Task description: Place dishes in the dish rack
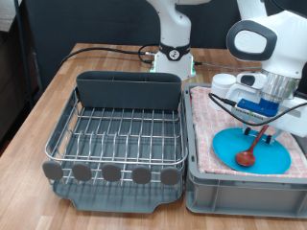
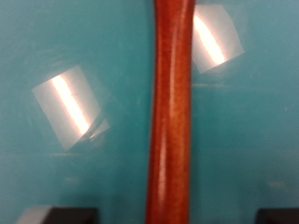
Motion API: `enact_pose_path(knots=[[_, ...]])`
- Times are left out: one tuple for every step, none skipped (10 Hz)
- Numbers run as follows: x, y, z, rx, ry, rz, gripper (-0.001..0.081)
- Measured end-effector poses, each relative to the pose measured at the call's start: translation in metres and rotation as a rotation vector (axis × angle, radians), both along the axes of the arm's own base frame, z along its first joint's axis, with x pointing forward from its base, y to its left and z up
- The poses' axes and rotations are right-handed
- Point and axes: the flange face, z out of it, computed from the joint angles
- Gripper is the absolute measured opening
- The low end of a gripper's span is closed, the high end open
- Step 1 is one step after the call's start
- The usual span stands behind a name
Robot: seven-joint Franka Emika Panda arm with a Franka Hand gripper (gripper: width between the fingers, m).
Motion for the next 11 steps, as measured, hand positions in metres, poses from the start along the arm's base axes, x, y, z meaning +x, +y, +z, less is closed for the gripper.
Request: enact_pose_path(knots=[[0.000, 0.000, -0.001, -0.001, -0.001, 0.001, 0.0276], [0.000, -0.001, -0.001, -0.003, -0.005, 0.003, 0.0276], [0.000, -0.001, -0.001, -0.002, -0.007, 0.004, 0.0098], [0.001, -0.001, -0.001, -0.001, -0.008, 0.004, 0.0098], [0.001, -0.002, 0.001, 0.000, -0.010, 0.003, 0.0091], [0.002, -0.002, 0.006, -0.001, -0.015, -0.001, 0.0091], [0.003, -0.003, 0.014, -0.003, -0.019, -0.011, 0.0091], [0.003, -0.004, 0.024, -0.008, -0.014, -0.024, 0.0091], [0.002, -0.005, 0.038, -0.005, -0.010, -0.041, 0.0091], [0.000, -0.008, 0.051, 0.012, -0.008, -0.065, 0.0091], [-0.004, -0.012, 0.064, 0.021, -0.008, -0.086, 0.0091]])
